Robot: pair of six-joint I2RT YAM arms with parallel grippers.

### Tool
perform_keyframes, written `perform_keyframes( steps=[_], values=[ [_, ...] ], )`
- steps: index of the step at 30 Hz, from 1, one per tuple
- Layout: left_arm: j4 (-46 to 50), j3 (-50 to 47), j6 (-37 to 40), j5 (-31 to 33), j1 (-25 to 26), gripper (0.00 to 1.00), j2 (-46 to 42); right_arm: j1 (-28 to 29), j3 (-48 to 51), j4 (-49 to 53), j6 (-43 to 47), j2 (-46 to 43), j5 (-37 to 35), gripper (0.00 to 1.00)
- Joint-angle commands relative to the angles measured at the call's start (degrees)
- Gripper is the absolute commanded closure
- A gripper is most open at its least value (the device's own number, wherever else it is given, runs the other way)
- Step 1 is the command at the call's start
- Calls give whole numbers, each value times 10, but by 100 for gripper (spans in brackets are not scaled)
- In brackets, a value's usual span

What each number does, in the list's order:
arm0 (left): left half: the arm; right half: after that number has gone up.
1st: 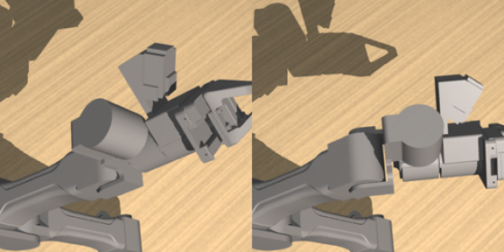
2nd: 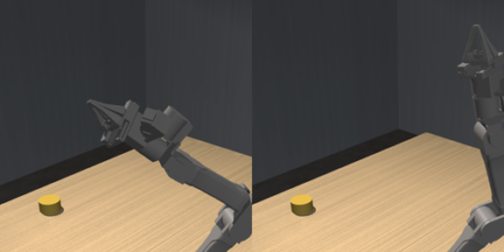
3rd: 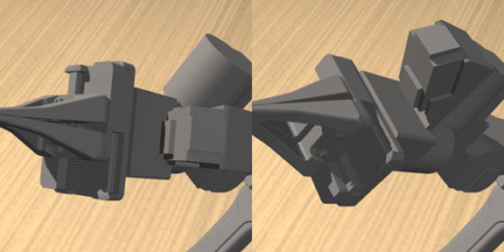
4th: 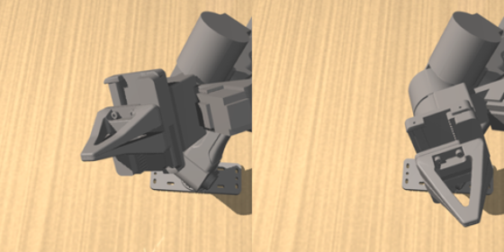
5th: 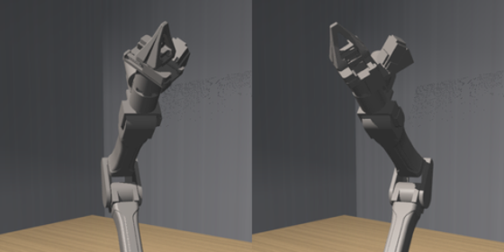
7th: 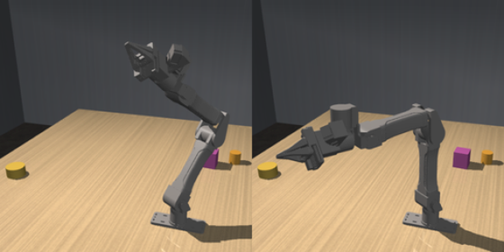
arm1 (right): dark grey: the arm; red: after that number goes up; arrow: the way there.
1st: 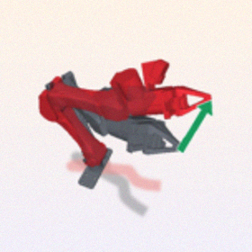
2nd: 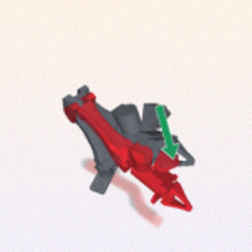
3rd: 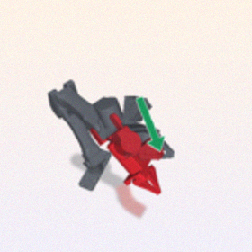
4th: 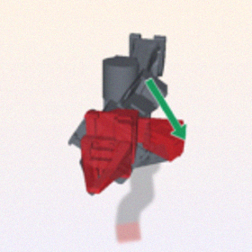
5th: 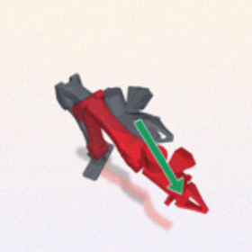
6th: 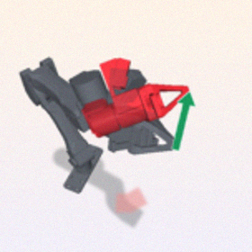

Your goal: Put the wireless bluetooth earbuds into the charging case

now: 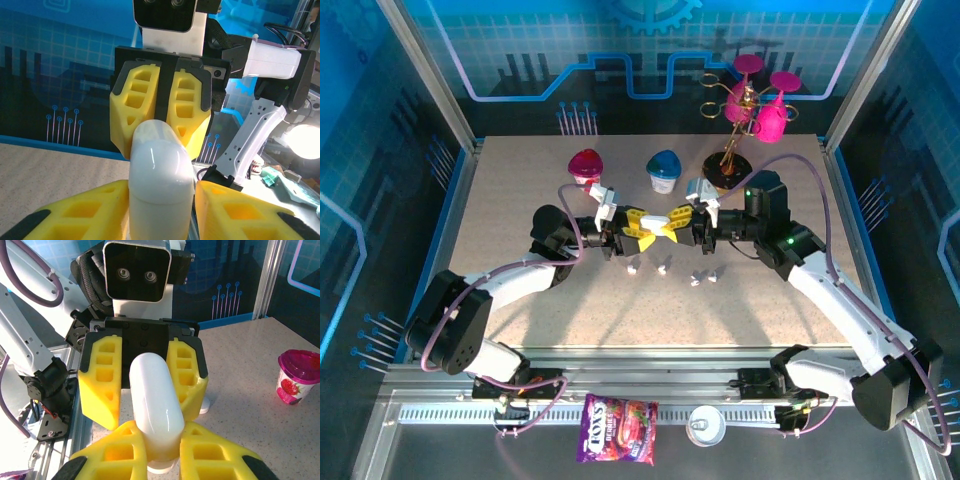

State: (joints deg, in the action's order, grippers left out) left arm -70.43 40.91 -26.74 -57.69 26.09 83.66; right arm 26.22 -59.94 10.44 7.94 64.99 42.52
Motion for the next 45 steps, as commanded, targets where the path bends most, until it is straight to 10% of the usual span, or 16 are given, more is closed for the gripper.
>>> perform_keyframes(
  steps=[1,9,12,15,28,45],
  values=[
    [-20,16,3,-1,4,64,-12,5,0,-5,5,4,4,89],
    [-20,21,3,-13,4,87,-7,5,-7,3,6,11,-3,87],
    [-24,22,7,-29,4,95,1,5,-6,-13,-7,8,-1,59],
    [-42,21,6,-40,4,99,9,4,-7,-32,-38,8,-28,52],
    [-48,0,46,-37,4,100,15,-14,-7,-84,-140,17,-91,44],
    [-48,-23,100,-1,1,100,20,-21,-29,-58,-160,6,-48,0]
  ],
)
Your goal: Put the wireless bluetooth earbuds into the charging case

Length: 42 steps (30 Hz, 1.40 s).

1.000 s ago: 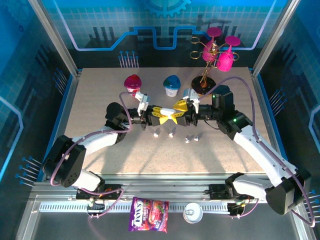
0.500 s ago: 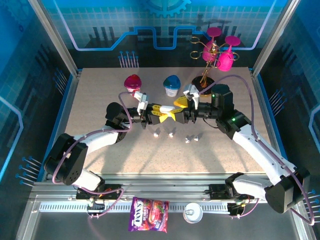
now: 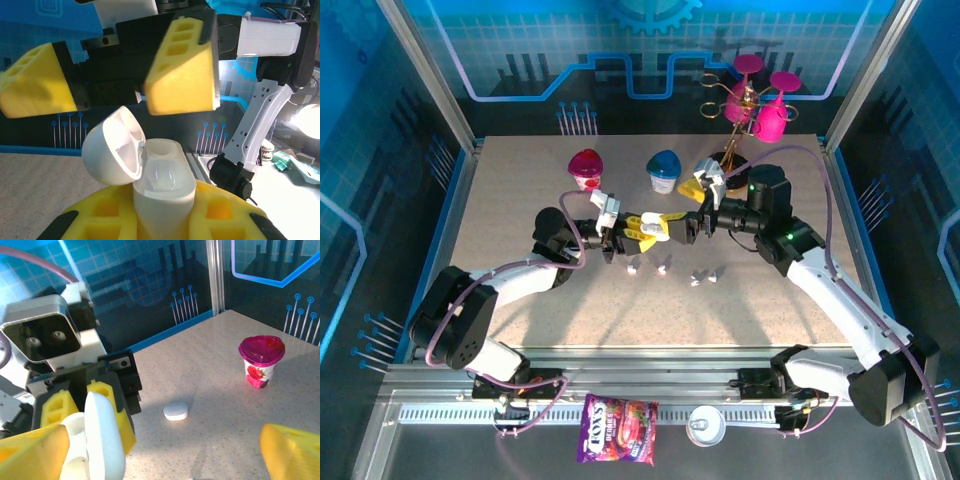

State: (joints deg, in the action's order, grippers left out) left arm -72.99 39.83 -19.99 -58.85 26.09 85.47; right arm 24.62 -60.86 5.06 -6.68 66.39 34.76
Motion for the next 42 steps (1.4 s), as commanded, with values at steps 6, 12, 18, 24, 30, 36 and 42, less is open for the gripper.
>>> perform_keyframes(
  steps=[6,12,18,24,30,36,42],
  values=[
    [21,-48,126,103,-4,100,-15,-29,19,-68,-73,-40,47,0],
    [-24,-102,177,178,-12,100,-20,-99,101,-183,-210,-62,29,0],
    [-67,-136,172,199,-12,100,-22,-135,112,19,-200,-52,-116,5],
    [-53,-142,162,194,-12,100,-40,-135,115,177,-160,-10,-185,7],
    [-35,-140,158,188,-11,100,-57,-99,148,218,-158,37,-253,11],
    [-20,-135,157,181,-11,100,-66,-45,175,186,-197,88,-289,17],
    [-5,-128,156,174,-10,100,-68,0,183,149,-237,127,-313,29]
  ],
)
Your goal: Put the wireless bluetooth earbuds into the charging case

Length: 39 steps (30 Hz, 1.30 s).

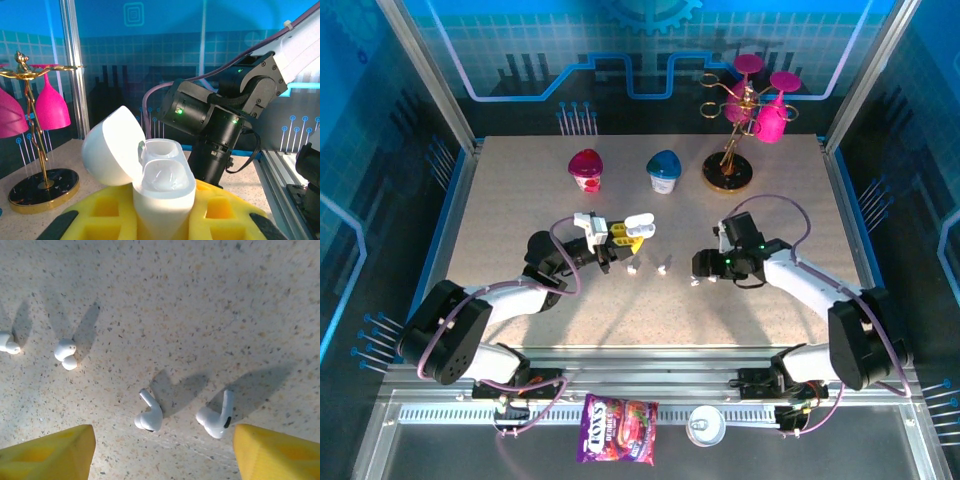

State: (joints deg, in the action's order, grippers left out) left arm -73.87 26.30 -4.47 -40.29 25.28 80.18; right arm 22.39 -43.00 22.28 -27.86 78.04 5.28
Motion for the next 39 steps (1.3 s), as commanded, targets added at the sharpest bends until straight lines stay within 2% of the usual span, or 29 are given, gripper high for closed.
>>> perform_keyframes(
  steps=[1,7,14,18,25,39],
  values=[
    [6,8,2,-13,-3,100,-16,31,1,-29,-24,21,-16,29],
    [13,9,3,-15,-3,100,-25,57,-38,-33,3,87,-15,31],
    [90,11,45,-18,-2,100,-58,82,-110,0,51,167,0,32],
    [95,13,49,-17,-2,100,-64,95,-131,19,67,192,-9,32],
    [98,13,52,-15,-2,100,-67,113,-148,65,86,197,-27,33],
    [98,11,48,-15,-3,100,-69,146,-139,95,96,175,2,34]
  ],
)
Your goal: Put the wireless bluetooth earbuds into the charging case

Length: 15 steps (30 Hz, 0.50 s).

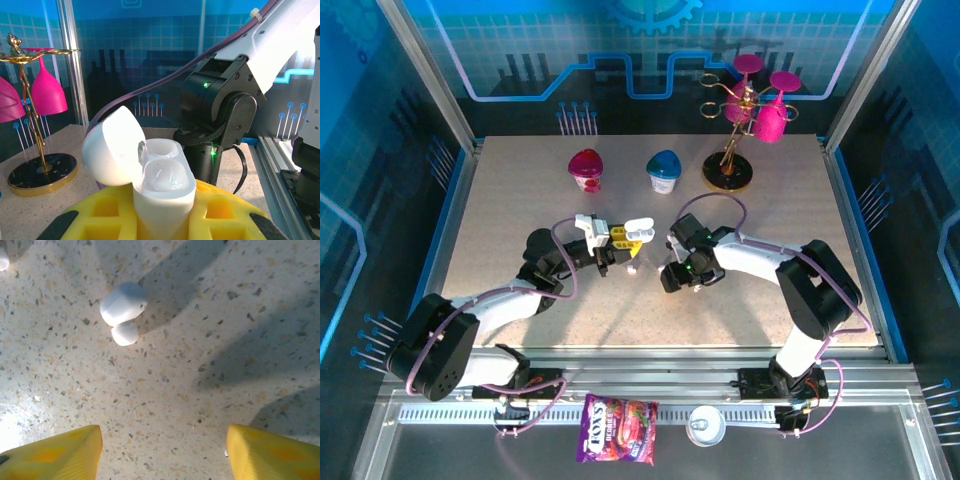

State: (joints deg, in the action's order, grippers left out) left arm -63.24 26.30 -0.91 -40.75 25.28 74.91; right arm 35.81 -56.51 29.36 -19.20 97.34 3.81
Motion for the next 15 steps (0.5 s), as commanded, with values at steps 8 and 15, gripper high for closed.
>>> perform_keyframes(
  steps=[8,15],
  values=[
    [-9,13,13,-11,-2,100,-12,17,16,32,8,-34,28,34],
    [-11,14,9,-11,-2,100,-10,21,28,59,14,-57,35,35]
  ],
)
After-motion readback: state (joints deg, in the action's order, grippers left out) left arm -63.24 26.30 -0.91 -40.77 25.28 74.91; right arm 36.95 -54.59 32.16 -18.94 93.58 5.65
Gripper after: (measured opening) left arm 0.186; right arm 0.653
